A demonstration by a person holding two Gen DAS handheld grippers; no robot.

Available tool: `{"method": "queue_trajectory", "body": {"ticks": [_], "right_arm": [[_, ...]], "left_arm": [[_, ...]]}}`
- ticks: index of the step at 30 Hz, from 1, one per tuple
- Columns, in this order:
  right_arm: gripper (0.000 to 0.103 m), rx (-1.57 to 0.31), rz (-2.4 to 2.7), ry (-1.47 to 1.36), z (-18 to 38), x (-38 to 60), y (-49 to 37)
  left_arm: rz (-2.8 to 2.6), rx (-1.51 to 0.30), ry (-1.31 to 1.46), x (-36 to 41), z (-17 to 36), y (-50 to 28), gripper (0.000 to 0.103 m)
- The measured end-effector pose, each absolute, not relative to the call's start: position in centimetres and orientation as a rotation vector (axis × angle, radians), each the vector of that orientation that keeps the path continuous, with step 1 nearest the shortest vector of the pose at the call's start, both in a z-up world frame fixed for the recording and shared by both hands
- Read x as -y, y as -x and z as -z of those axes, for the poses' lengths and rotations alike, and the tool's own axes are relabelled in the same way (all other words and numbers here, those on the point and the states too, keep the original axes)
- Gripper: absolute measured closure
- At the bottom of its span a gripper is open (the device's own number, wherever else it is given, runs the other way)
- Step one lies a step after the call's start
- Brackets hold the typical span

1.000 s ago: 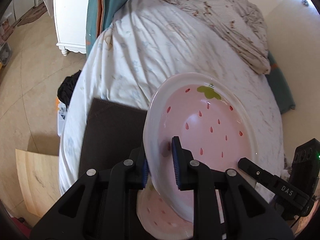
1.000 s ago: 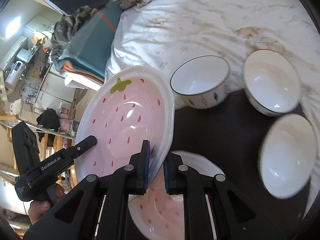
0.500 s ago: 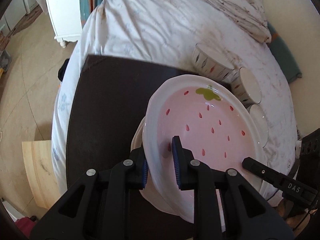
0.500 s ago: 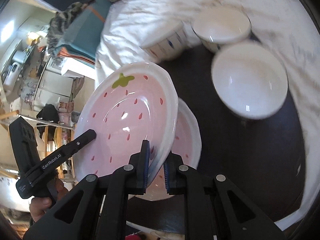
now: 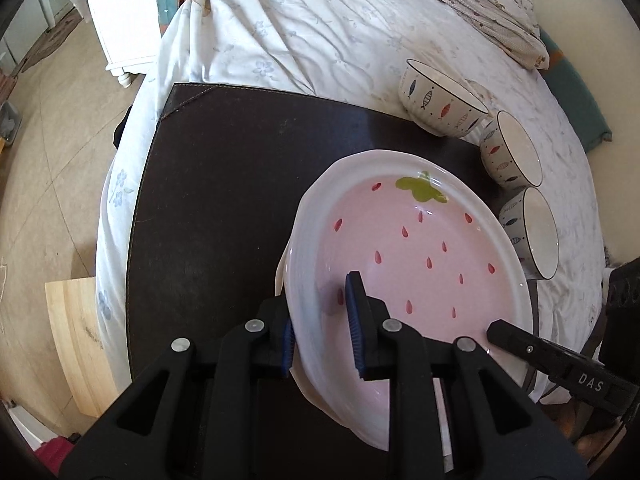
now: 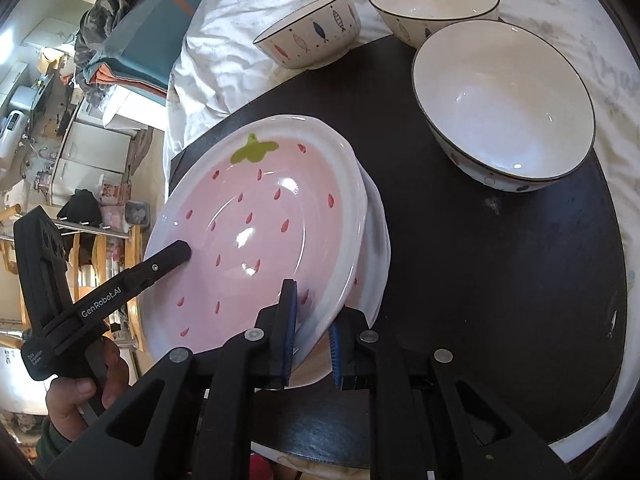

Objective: Organize plates and bowls

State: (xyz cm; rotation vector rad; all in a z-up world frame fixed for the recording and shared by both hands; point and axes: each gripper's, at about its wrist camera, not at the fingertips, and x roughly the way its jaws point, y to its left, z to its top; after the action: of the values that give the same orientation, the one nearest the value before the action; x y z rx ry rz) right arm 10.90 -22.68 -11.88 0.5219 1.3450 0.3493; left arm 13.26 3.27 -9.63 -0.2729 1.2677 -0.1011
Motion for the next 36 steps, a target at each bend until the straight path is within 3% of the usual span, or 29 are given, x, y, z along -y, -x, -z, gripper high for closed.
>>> {"method": "queue_trajectory", "body": {"ticks": [13, 26, 31, 36], "right_arm": [[0.086, -1.387, -0.315, -0.543, 13.0, 23.4, -10.4], [0.086, -1.368, -0.311, -0.518, 12.7, 23.1, -10.3], [0.093, -1.343, -0.32, -0.582, 13.4, 23.7, -9.6], [0.093, -1.344, -0.322, -0.575, 13.1, 23.7, -9.4]], "left_arm": [[0.122, -1.276, 0.087, -1.3, 9.7, -12.7, 0.083], [0.125, -1.31, 0.111, -2.0, 9.3, -12.5, 0.082], [0.067, -1.326, 0.052, -2.0, 9.6, -11.7, 0.082], [-0.01, -1.368, 0.06, -1.6, 10.3, -12.1, 0.081]]}}
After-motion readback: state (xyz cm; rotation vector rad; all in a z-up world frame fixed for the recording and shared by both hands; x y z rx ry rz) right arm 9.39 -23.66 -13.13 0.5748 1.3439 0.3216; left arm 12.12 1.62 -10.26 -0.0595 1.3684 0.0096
